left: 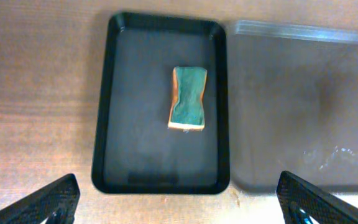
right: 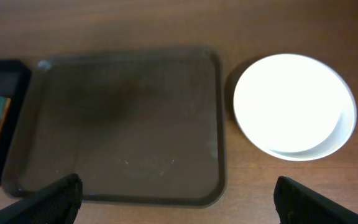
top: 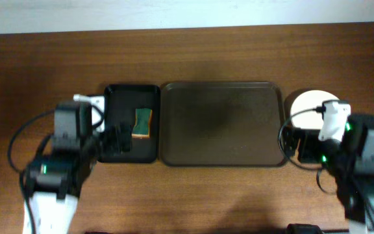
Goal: Clean dirty plates on tray and stack at the side
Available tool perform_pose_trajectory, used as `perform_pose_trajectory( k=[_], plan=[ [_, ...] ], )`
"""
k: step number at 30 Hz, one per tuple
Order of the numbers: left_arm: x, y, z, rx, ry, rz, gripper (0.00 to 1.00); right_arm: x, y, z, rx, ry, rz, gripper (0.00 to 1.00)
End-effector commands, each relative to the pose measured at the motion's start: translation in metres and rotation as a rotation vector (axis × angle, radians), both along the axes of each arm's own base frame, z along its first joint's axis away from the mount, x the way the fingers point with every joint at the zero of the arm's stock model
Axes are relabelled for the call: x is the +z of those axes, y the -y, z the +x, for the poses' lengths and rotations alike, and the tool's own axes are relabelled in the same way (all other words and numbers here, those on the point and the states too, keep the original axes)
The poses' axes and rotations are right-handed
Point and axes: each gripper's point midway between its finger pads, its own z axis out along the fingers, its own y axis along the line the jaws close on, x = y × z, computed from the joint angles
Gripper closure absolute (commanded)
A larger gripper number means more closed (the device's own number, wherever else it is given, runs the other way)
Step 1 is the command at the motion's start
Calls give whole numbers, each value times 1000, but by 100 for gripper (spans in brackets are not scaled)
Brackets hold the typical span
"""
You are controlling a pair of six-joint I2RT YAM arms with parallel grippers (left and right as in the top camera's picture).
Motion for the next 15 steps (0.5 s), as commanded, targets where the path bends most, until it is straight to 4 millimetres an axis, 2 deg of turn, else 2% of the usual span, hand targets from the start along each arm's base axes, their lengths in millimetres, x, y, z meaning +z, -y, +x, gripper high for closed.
perform_pose_trajectory(
  k=[1, 3, 6, 15],
  plan=[
    [-4, -4, -29, -11, 118, 7, 0, 10, -1, -19, 8, 82, -28, 1],
    [-3, -6, -43, -11, 167, 2, 0, 17, -2, -26, 8, 119, -32, 1],
    [6, -7, -51, -11, 220, -3, 0, 19, -2, -29, 8, 129, -33, 1],
    [9, -7, -53, -11, 232, -4, 0, 19, -2, -28, 8, 125, -32, 1]
  ],
)
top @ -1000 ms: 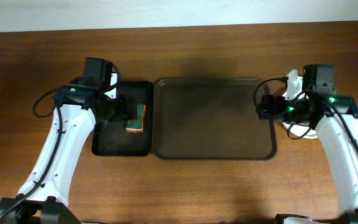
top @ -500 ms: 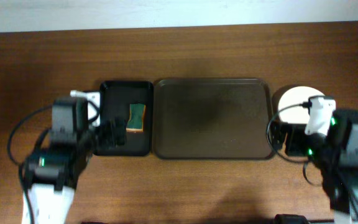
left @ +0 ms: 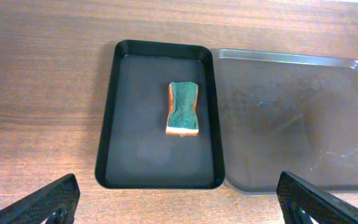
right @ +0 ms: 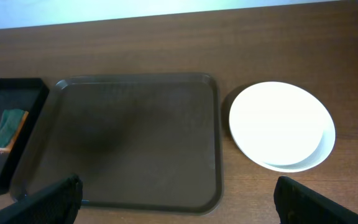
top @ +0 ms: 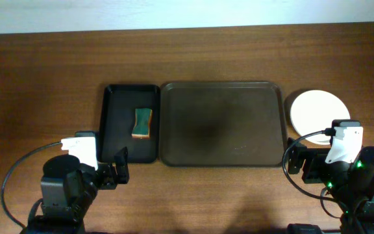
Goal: Clean dirty plates on tray and stack at the side
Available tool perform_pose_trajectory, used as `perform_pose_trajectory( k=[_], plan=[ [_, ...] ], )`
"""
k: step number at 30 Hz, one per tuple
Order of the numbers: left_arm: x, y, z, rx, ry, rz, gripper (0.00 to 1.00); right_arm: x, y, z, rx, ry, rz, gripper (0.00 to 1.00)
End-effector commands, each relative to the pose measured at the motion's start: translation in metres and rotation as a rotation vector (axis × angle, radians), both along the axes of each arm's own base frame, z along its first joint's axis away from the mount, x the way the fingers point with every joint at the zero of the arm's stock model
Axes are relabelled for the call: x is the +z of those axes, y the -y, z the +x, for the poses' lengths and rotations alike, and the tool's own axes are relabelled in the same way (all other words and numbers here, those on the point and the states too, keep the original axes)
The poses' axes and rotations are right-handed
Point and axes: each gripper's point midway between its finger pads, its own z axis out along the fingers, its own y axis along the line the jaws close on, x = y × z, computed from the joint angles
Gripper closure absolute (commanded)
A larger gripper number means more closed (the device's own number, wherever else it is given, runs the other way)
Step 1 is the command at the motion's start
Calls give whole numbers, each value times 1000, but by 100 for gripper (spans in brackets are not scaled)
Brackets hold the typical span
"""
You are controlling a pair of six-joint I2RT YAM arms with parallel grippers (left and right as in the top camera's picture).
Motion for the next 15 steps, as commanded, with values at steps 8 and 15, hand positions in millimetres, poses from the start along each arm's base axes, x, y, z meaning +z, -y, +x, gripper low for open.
perform_pose_trajectory(
  k=[8, 15],
  plan=[
    [-2, -1, 0, -7, 0, 18, 0, -5, 1, 0, 1, -12, -12, 1],
    [-2, -1, 0, -7, 0, 18, 0, 5, -6, -10, 28, 88, -25, 1]
  ],
)
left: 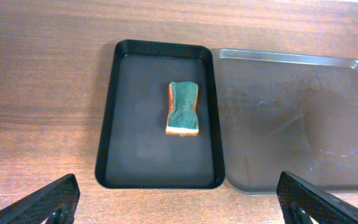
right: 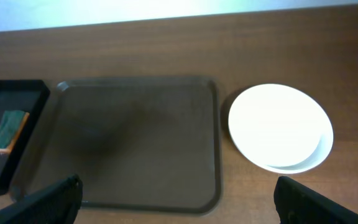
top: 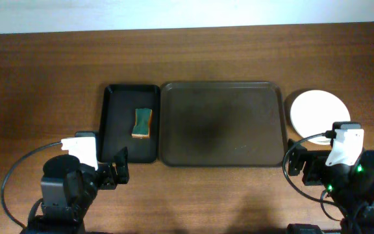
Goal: Clean dirty plates on tray and stack at the side
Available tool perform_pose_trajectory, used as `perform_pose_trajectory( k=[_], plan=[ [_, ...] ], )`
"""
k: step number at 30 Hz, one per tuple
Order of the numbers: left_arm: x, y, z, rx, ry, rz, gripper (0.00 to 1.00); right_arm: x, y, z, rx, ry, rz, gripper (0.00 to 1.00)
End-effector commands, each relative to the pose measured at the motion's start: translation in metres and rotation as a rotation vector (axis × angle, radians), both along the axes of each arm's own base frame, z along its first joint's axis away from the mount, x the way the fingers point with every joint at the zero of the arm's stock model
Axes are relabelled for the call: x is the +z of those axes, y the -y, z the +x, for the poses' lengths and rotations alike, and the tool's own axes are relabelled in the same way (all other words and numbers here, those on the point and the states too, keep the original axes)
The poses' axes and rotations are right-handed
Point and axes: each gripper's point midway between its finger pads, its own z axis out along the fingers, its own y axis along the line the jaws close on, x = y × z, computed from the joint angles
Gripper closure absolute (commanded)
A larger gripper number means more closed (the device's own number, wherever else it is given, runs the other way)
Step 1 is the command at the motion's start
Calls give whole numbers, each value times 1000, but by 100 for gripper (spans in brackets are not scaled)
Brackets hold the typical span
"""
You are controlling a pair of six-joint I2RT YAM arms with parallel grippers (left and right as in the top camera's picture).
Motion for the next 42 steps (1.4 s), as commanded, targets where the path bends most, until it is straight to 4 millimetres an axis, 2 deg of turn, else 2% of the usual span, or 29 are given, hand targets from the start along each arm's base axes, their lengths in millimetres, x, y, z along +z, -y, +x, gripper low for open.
perform_pose_trajectory(
  k=[1, 5, 10, 12, 18, 25, 29, 32, 34, 42],
  plan=[
    [-2, -1, 0, -6, 0, 18, 0, 4, -7, -7, 34, 94, -25, 1],
    [-2, -1, 0, -7, 0, 18, 0, -5, -17, -11, 83, 274, -29, 1],
    [-2, -1, 0, -7, 0, 18, 0, -28, -26, -4, 122, 496, -22, 1],
    [-2, -1, 0, -7, 0, 18, 0, -31, -28, -1, 128, 557, -20, 1],
    [-2, -1, 0, -7, 0, 18, 0, -33, -23, 17, 91, 675, -30, 1],
    [-2, -1, 0, -7, 0, 18, 0, -55, -22, 31, 84, 797, -41, 1],
    [-2, -1, 0, -7, 0, 18, 0, -67, -23, 33, 99, 750, -90, 1],
    [-2, -1, 0, -7, 0, 18, 0, -96, -23, 36, 114, 638, -122, 1],
    [-2, -1, 0, -6, 0, 18, 0, -125, -25, 36, 134, 518, -116, 1],
    [-2, -1, 0, -6, 0, 18, 0, -125, -25, 36, 126, 517, -107, 1]
  ],
)
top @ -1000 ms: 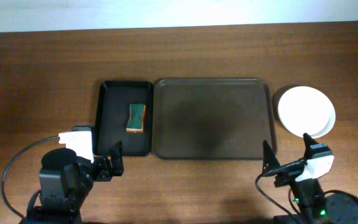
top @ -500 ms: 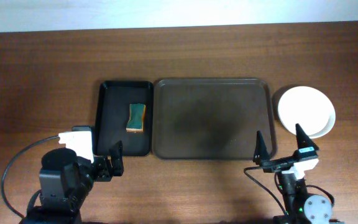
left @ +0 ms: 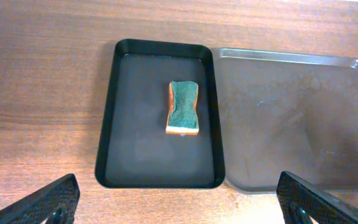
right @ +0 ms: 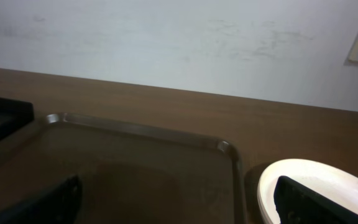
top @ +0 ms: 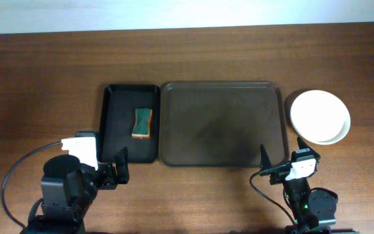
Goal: Clean dirty plates on tray and stack at the side
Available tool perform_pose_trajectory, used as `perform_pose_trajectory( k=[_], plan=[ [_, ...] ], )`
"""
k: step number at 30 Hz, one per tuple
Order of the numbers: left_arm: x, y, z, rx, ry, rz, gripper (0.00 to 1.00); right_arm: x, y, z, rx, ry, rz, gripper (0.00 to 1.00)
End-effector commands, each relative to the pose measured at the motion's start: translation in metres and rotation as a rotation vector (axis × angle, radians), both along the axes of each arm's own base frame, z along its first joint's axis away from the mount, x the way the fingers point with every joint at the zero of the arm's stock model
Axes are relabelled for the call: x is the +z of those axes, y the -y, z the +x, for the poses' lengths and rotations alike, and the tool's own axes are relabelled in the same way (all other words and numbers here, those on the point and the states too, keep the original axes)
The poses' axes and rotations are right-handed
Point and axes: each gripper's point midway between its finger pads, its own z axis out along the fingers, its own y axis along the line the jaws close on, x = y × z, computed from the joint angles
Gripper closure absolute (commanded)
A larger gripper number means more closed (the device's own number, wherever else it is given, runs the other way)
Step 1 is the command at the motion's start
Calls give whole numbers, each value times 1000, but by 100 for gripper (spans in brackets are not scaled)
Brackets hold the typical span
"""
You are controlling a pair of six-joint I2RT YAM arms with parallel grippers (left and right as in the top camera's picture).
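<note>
The big brown tray (top: 221, 123) lies mid-table with no plate on it. Two white plates (top: 320, 117) sit stacked to its right, also in the right wrist view as plates (right: 316, 190). A green and orange sponge (left: 183, 116) lies in the small black tray (left: 110, 124) on the left. My left gripper (left: 178, 210) hangs open over the bare wood in front of the black tray. My right gripper (right: 179, 208) is open and low near the front edge, facing across the brown tray (right: 135, 174).
A white wall (right: 166, 37) rises behind the table's far edge. Bare wood (top: 37, 84) stretches left of the black tray and behind both trays. Cables loop beside each arm base at the front.
My right arm has dropped back to the front edge, left of where it was, and its camera now looks level across the table to the wall. The left arm, sponge and plates have not moved.
At first both arms reached over the table, the left at the black tray and the right beside the stacked plates, both open. Then both stood drawn back toward the front edge and stayed there. Now the right one sits lower still.
</note>
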Motion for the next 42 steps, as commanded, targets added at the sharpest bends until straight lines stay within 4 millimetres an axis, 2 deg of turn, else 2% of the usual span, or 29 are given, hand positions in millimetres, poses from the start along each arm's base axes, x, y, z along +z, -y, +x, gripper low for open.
perform_pose_trajectory(
  k=[1, 25, 29, 32, 38, 42],
  plan=[
    [-1, -1, 0, -6, 3, 17, 0, -2, -1, -1, 5, -1, -7, 1],
    [-1, -2, 0, -1, 3, 22, 0, -2, -1, -1, 5, -1, -7, 1],
    [-7, -9, -11, 26, 7, 42, 0, -2, -1, -1, 5, -1, -7, 1],
    [-18, -17, -12, 63, 67, 60, 0, -2, -1, -1, 5, -1, -7, 1],
    [-45, -24, 2, 109, 319, 31, 0, -2, -1, -1, 5, -1, -7, 1],
    [-48, -25, 11, 112, 503, 31, 0, -2, -1, -1, 5, -1, -7, 1]
  ],
)
